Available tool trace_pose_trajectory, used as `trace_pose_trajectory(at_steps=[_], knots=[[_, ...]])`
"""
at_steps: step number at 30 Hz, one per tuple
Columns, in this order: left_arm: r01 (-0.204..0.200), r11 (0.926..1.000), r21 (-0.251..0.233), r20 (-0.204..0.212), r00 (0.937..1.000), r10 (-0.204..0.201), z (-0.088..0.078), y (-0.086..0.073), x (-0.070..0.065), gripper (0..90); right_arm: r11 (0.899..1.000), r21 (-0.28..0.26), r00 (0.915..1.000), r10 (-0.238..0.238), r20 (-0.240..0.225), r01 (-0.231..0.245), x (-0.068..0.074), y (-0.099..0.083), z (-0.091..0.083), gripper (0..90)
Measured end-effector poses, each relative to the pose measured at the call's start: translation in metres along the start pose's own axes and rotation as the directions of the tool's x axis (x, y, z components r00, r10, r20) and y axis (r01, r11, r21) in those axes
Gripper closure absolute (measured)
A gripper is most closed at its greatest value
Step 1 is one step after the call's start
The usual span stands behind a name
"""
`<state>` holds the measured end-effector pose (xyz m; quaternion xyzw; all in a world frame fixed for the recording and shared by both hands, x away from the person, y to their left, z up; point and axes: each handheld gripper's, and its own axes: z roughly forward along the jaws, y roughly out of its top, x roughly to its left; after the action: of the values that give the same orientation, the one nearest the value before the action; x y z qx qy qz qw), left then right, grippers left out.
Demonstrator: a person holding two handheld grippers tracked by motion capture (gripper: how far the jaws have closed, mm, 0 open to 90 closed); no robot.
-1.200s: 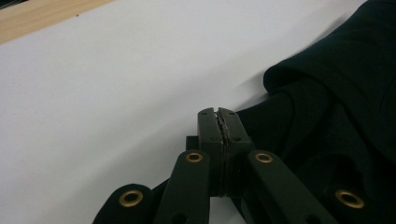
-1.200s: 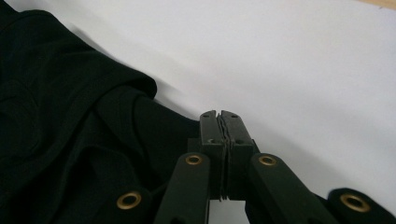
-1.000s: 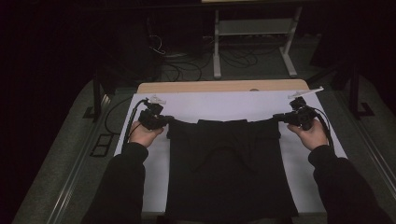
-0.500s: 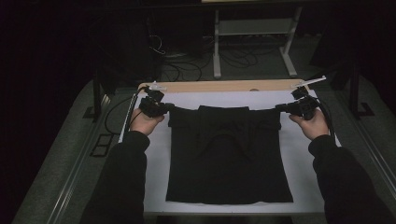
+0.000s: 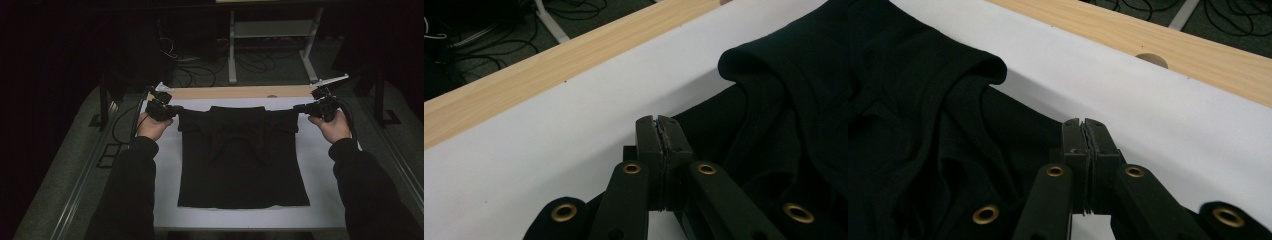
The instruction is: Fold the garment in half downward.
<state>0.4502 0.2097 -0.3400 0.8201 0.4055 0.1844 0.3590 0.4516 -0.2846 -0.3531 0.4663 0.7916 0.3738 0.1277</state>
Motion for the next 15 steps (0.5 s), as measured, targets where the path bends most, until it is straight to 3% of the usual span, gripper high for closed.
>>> trace_pose_trajectory(at_steps=[12, 15], knots=[[0.018, 0.9994, -0.029, 0.001, 0.9998, -0.018, 0.012, 0.002, 0.003, 88.3, 1.000, 0.000, 0.9997, 0.012, 0.022, -0.012, -0.005, 0.000, 0.005, 87.3], [0.017, 0.9997, -0.017, -0.004, 0.9998, -0.017, 0.016, 0.001, 0.004, 88.3, 1.000, 0.006, 0.9996, 0.017, 0.025, -0.017, -0.006, 0.000, 0.007, 87.3]])
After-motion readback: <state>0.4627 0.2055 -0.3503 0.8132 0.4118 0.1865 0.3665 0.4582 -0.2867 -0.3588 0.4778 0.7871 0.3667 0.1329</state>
